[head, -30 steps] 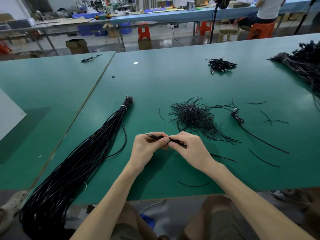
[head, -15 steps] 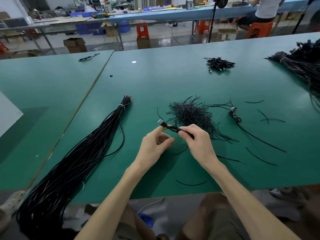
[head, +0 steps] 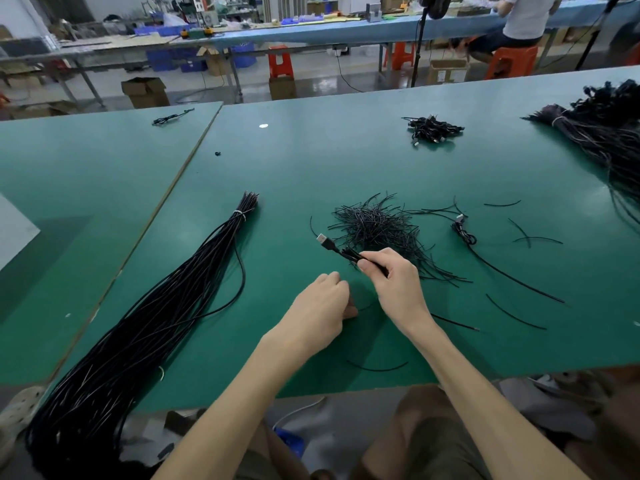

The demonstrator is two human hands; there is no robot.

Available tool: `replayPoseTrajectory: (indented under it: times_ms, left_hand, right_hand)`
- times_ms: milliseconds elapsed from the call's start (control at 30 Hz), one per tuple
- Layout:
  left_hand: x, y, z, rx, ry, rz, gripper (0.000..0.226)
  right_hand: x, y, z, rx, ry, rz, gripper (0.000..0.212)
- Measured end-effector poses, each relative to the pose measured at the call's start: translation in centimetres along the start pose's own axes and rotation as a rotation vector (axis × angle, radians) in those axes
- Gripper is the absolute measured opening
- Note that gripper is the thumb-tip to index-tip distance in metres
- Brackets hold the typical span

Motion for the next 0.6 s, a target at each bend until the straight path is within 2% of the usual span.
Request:
replayPoseTrajectory:
  times_ms: [33,100,167,200,267,367,467,533,600]
  left_hand:
    - [-0.6,0.0,-0.1,-0.02,-0.038,0.066,0.006]
    - [-0.6,0.6,-0.5,-0.096,-0.035,0.024,0.014]
    - [1.9,2.1,-0.7,-0.176,0.141,-0.27,0.02]
    - [3.3,2.5,-0.8,-0.216,0.224,-0.494,0.023]
    - [4.7,3.3,-1.0,-0.282,0.268,-0.816,0.025]
    - [3.9,3.4,-0.8,-0.283,0.234,-0.938,0.019]
    - [3.6,1.3,-0.3,-0.272,0.331,-1.034,0.01]
    - [3.7,0.3,-0.1,-0.3,0.42,-1.092,0.018]
    - [3.4,-0.1,0.1,-0.315,0.422,-1.125,0.033]
  right_hand:
    - [-0.1,0.1,0.0,0.001,-0.003,-0.001,0.019]
    - [-0.2,0.2,0.0,-0.002,-0.01,0.001,0.018]
    - [-0.3,0.4,0.0,-0.013,-0.018,0.011,0.018]
    - [-0.4,0.4,0.0,-0.018,-0.025,0.017,0.018]
    - [-0.5,0.3,0.1,-0.02,-0.032,0.021,0.018]
    - [0.0,-0.1,0.1,-0.002,-0.004,-0.004,0.018]
    - [0.3,-0.2,0.0,0.014,0.017,-0.02,0.018]
    - [0.1,-0.2,0.0,0.021,0.008,-0.007,0.018]
    - [-0.1,-0.2,0.0,0.021,-0.01,0.012,0.017]
Point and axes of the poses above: each hand's wrist, its own z-axis towards the middle knuckle, its own y-axis out of the back of the hand, x = y × z, the point moved 10 cm from there along z, towards the middle knuckle, and after that the axes turned 6 degrees about -x, right-handed, at the moved point
